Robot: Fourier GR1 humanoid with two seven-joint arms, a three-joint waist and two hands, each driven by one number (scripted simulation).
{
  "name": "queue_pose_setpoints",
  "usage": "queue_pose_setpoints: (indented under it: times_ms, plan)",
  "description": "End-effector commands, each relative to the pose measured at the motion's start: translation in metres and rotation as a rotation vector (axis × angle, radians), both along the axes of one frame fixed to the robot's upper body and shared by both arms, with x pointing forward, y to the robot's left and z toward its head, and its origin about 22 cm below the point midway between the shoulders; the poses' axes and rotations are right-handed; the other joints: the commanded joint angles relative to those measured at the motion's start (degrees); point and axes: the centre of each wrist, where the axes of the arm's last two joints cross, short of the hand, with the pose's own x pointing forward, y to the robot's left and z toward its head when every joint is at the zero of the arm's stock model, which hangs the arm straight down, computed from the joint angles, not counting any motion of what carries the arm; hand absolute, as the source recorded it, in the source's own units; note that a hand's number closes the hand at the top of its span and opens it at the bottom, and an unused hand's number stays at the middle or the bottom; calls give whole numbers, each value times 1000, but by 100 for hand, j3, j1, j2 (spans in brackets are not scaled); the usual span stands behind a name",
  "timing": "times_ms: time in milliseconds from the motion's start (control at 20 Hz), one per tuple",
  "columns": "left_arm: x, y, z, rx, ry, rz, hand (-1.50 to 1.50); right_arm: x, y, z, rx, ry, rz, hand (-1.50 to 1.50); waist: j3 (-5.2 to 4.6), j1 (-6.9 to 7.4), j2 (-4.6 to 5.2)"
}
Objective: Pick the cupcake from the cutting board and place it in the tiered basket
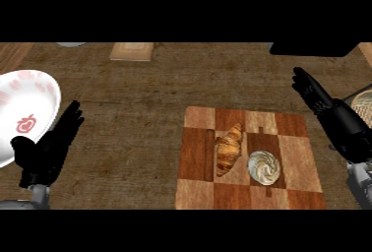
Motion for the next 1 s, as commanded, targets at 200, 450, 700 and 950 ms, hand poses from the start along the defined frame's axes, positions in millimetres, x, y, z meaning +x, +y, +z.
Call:
queue_pose_setpoints:
  times_ms: [200, 450, 700, 950]
  plan:
    - [-25, -9, -46, 24, 57, 135, 0, 1, -26, 49, 94, -350, -188, 150, 24, -320, -66]
    - [-42, -12, -63, -33, 115, 183, 0, -12, -74, -4, 309, -178, -842, -150, 32, -568, -88]
    - [-43, -26, -75, -22, 107, 153, 0, -59, -55, -6, 345, -292, -741, -150, 27, -480, -94]
    - [-36, -51, -81, -27, 100, 144, 0, -91, -39, 3, 78, -40, -554, -150, 7, -465, -74]
